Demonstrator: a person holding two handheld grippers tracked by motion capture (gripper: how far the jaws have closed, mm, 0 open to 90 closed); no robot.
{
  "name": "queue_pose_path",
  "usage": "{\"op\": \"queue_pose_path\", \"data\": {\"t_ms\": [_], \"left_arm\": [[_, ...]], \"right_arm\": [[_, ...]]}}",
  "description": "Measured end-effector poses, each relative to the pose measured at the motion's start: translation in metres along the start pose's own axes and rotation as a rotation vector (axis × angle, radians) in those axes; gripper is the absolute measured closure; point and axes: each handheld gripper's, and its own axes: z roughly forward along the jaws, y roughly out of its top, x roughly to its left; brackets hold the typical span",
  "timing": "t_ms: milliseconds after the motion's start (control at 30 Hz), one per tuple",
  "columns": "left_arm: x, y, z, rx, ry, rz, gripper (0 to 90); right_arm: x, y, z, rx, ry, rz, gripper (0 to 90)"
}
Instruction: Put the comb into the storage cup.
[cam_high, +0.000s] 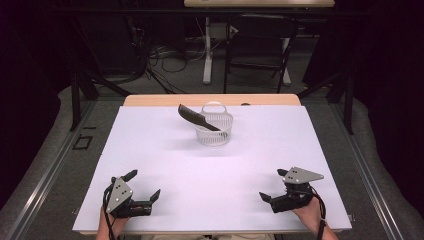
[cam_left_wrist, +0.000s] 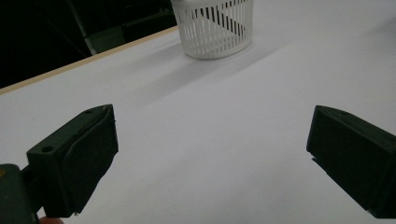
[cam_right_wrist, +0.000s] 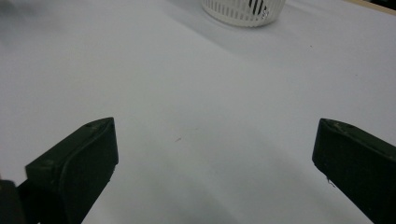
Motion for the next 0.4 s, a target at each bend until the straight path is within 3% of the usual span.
{"op": "queue_pose_path", "data": {"t_ms": [400], "left_arm": [[0.0002, -0.0002, 0.0015, 0.004, 0.003, -0.004, 2.2]], "right_arm": [[-0.0011, -0.0057, -0.0093, -0.015, -0.004, 0.006, 0.0]]}}
